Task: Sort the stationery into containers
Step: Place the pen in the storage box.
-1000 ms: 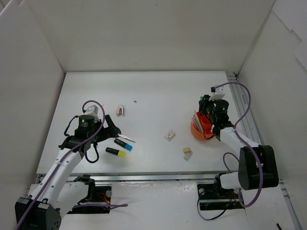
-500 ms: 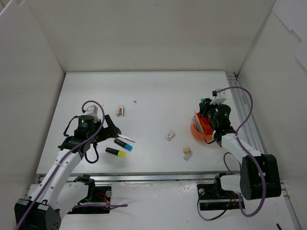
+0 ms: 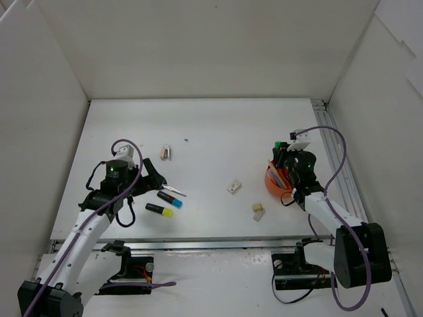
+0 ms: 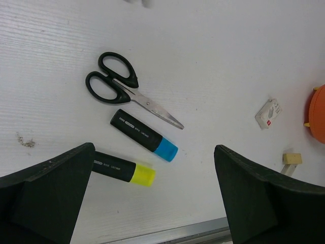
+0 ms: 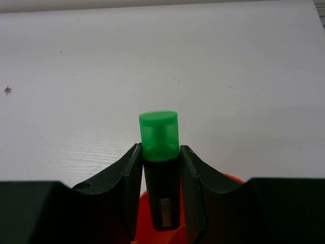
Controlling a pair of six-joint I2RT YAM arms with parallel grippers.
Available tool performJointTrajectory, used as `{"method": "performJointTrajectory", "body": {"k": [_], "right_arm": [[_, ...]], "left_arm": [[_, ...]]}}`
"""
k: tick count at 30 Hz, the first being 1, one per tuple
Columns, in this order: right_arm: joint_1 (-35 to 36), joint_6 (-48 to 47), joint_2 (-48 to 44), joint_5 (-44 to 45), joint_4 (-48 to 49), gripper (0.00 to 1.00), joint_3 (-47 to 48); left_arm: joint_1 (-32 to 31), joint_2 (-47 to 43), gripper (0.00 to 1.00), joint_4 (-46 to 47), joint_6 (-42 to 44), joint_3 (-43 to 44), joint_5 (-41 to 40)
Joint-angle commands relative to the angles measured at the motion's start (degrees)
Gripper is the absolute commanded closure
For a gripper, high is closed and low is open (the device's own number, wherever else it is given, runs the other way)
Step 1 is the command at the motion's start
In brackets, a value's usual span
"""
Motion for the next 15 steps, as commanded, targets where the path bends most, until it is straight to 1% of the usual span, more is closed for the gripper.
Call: {"method": "performJointTrajectory", "body": {"k": [1, 4, 6, 9, 11, 12, 13, 15], "right_arm": [[1.25, -1.63, -0.54, 3.95, 5.4, 0.74, 0.65], [1.61, -1.37, -0.36, 4.74, 5.4, 0.74, 0.91], [1.43, -1.02, -0.71, 5.09, 5.32, 0.69, 0.56], [1.52, -0.4, -2.2, 5.18, 5.32, 0.66, -0.4], [1.61, -0.31, -3.17, 5.1, 5.32, 0.56, -1.45], [1.61, -0.22, -4.3, 4.83, 5.23, 0.49, -1.81], [1.69, -0.14, -4.75, 4.66, 5.23, 0.47, -2.16], [1.7, -0.05, -5.63, 4.48, 5.23, 0.46, -2.69]], "left_arm": [[-0.27, -1.29, 0.0, 1.89, -0.57, 0.68, 0.0], [-0.27, -2.17, 0.01, 1.98, -0.74, 0.15, -0.35], [-0.27, -2.52, 0.0, 1.71, -0.83, 0.06, -0.53], [-0.27, -2.7, 0.01, 1.19, -0.66, 0.15, -1.05], [-0.27, -2.87, 0.01, 0.84, -0.66, 0.41, -1.4], [-0.27, -2.87, 0.0, 0.83, -0.57, 0.41, -1.32], [-0.27, -2.79, 0.01, 0.83, -0.66, 0.33, -1.49], [-0.27, -2.7, 0.01, 0.75, -0.57, 0.33, -1.49]]}}
